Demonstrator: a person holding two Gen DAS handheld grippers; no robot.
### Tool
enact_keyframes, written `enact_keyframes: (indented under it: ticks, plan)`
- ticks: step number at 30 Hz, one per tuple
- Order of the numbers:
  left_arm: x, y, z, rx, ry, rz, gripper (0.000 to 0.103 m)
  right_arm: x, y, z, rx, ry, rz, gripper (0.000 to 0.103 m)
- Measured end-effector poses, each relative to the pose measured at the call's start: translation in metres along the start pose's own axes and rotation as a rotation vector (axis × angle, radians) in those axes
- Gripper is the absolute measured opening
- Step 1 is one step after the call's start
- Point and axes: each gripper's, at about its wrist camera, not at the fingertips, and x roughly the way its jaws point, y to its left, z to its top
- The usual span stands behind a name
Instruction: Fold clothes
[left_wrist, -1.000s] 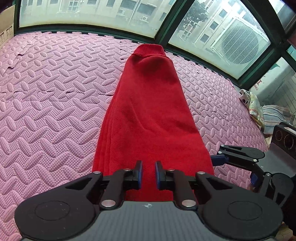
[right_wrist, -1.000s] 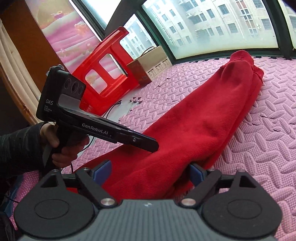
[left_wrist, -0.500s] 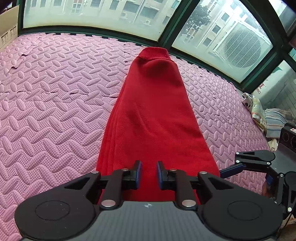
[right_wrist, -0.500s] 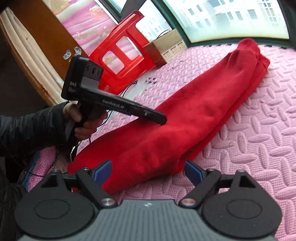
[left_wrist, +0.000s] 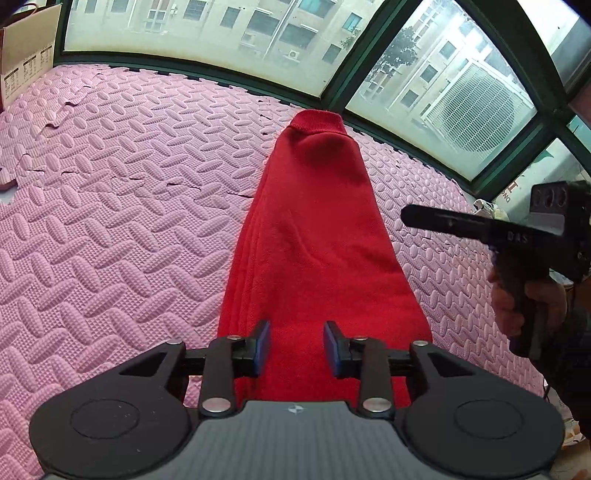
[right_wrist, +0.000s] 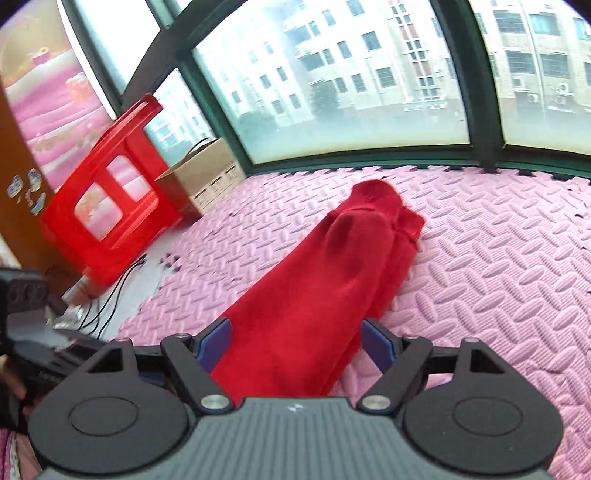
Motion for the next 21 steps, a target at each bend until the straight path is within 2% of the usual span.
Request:
enact_keyframes:
  ticks: [5, 11, 13, 14, 21]
  plan:
    - [0.002, 0.001, 0.015, 0.008, -0.018, -0.017, 0.035, 0.041, -0.031, 0.033, 0.097, -0.018, -0.082, 0.08]
    - [0.011, 0.002, 0.03, 0.026, -0.022, -0.034, 0.035, 0.076, -0.05, 0.049, 0.164, 0.01, -0.145, 0.071]
    - [0.015, 0.007, 0.033, 0.018, -0.018, -0.021, 0.035, 0.079, -0.053, 0.047, 0.174, 0.021, -0.138, 0.062]
    - [0.017, 0.01, 0.034, 0.013, -0.016, -0.014, 0.035, 0.081, -0.054, 0.046, 0.18, 0.026, -0.135, 0.053]
    - [0.019, 0.023, 0.039, -0.036, -0.024, 0.008, 0.035, 0.084, -0.059, 0.044, 0.199, 0.033, -0.106, 0.052]
